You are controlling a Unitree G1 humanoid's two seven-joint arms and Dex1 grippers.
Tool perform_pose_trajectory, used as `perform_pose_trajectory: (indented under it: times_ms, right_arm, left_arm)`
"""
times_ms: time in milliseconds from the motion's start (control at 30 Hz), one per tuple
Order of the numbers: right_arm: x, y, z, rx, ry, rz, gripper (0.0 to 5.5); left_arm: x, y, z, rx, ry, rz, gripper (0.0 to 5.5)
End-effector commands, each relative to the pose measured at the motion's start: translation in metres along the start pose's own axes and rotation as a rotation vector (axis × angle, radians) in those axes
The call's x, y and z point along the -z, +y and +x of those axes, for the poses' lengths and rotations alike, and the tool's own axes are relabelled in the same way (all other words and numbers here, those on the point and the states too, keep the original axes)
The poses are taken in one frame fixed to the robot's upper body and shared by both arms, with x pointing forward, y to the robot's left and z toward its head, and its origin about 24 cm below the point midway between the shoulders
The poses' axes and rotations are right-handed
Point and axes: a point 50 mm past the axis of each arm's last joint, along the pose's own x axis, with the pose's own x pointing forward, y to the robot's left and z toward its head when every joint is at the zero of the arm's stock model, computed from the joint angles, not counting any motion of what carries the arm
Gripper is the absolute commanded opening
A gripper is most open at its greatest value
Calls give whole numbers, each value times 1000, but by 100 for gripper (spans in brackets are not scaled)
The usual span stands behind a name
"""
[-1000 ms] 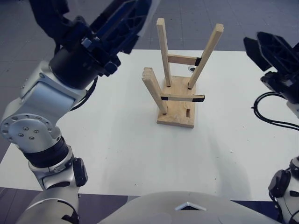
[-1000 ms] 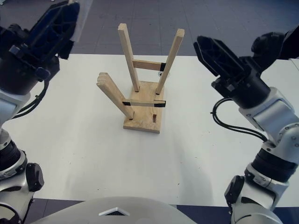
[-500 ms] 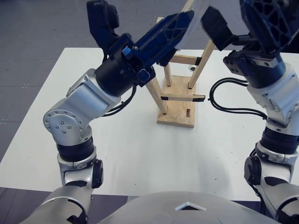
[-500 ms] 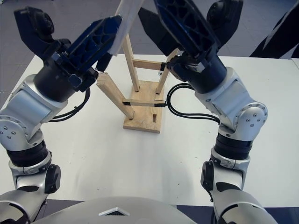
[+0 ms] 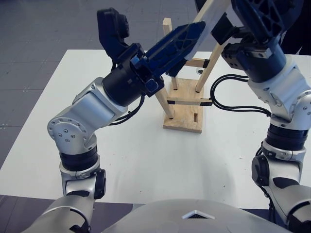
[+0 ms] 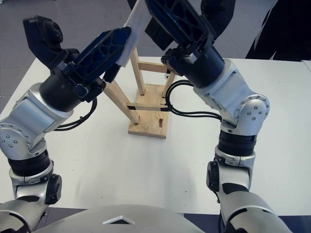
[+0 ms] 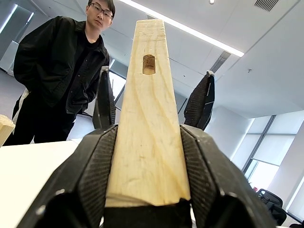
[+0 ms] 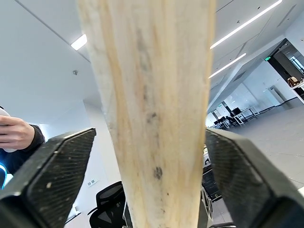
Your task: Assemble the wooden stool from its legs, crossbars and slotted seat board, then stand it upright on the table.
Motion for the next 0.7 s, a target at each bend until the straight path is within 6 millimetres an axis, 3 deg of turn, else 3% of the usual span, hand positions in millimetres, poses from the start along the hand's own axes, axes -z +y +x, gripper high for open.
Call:
perform_pose_trajectory:
  times_ms: [33, 267, 500, 700]
  right_arm:
    - [-4, 4, 7, -19, 3, -20, 332]
    - [-2, 4, 8, -5, 27, -30, 215]
    - [15, -3, -6, 57, 205, -75, 208]
    - [10, 0, -5, 38, 179, -82, 208]
  left_arm:
    - [4, -2, -2, -2, 23, -6, 205]
    - [2, -4, -6, 7, 21, -15, 205]
    - [-2, -3, -5, 9, 14, -4, 205]
    - [-2, -5, -4, 18, 9, 0, 205]
